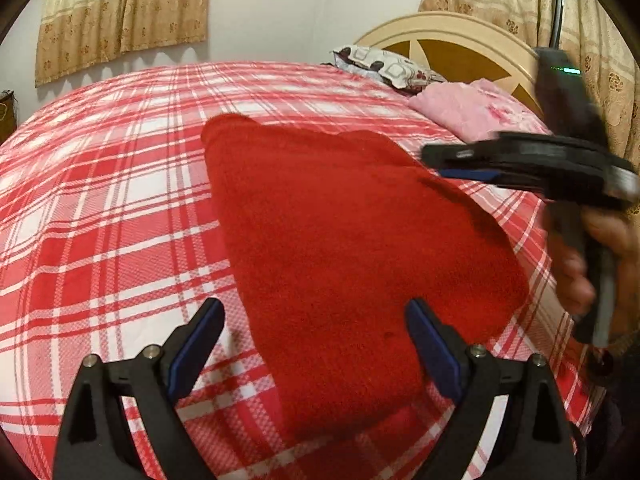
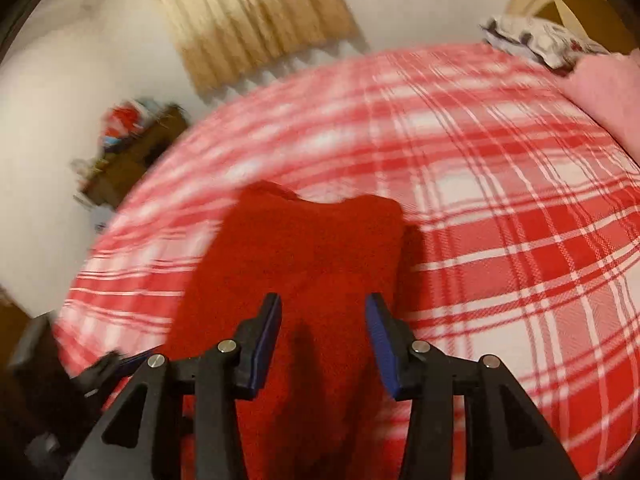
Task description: Fold small clothes
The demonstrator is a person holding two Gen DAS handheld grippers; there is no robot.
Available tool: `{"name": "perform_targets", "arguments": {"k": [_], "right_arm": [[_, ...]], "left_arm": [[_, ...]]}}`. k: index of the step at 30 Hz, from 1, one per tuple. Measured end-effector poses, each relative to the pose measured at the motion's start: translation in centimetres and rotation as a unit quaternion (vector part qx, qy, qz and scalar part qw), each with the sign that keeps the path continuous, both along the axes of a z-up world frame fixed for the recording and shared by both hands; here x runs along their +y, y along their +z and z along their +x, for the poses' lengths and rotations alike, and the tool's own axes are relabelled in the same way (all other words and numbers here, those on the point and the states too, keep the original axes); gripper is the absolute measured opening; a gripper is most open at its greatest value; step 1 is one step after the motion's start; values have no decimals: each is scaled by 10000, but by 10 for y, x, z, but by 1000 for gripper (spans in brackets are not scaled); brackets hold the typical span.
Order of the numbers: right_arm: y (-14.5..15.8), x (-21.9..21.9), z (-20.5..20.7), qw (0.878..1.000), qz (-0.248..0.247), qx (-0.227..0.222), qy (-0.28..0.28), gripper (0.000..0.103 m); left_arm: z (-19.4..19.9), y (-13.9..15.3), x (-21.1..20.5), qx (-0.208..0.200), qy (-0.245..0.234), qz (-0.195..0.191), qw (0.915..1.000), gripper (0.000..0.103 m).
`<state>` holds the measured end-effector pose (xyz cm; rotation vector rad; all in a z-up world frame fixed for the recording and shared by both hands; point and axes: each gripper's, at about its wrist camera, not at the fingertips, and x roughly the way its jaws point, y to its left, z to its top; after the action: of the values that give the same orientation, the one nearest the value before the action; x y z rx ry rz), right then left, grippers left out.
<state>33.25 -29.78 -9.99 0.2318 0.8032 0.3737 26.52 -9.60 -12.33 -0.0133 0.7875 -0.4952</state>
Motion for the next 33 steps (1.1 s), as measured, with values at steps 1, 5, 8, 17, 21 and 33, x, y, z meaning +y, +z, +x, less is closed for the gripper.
{"name": "perform_targets", "arguments": {"k": [1, 5, 8, 17, 21, 33], "right_arm": [[5, 3, -11, 9997, 135, -85, 201, 45], [4, 24, -55, 9925, 308, -108, 1179, 45], [-22, 24, -63, 9943, -433, 250, 941, 45], [-49, -3, -70, 9972, -120, 354, 654, 40], [-39, -12, -78, 9973, 125, 353, 636, 42], [-22, -51, -30, 9985, 403, 322, -191, 57]], "left_arm": [[-2, 2, 1, -67, 20, 14, 10000, 94], [-4, 8, 7, -193, 102, 44, 9998, 94], [-3, 7, 11, -169, 145, 95, 9997, 95], [0, 11, 12, -184, 263, 263, 9991, 95], [-2, 18, 15, -314, 257, 367, 9985, 98], [16, 22, 14, -253, 353, 331, 9985, 98]]}}
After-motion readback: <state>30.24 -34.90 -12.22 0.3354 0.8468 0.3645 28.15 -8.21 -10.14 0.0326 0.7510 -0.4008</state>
